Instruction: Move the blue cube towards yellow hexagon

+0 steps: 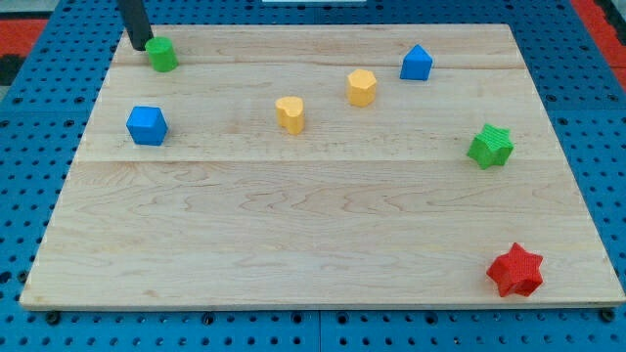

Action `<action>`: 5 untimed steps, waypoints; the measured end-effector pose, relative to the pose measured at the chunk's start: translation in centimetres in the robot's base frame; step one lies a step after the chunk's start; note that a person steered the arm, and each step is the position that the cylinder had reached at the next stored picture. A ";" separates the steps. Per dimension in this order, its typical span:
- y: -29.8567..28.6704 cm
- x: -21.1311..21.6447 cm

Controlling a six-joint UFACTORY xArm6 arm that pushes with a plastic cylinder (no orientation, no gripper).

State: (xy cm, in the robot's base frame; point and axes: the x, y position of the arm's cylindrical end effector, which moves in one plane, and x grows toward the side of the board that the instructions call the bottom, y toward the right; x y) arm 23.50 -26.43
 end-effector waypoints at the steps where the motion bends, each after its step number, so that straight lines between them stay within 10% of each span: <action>1: -1.8 7.5; 2: 2.1 17.6; 5: 18.3 8.8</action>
State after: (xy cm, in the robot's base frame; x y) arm 32.28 -8.15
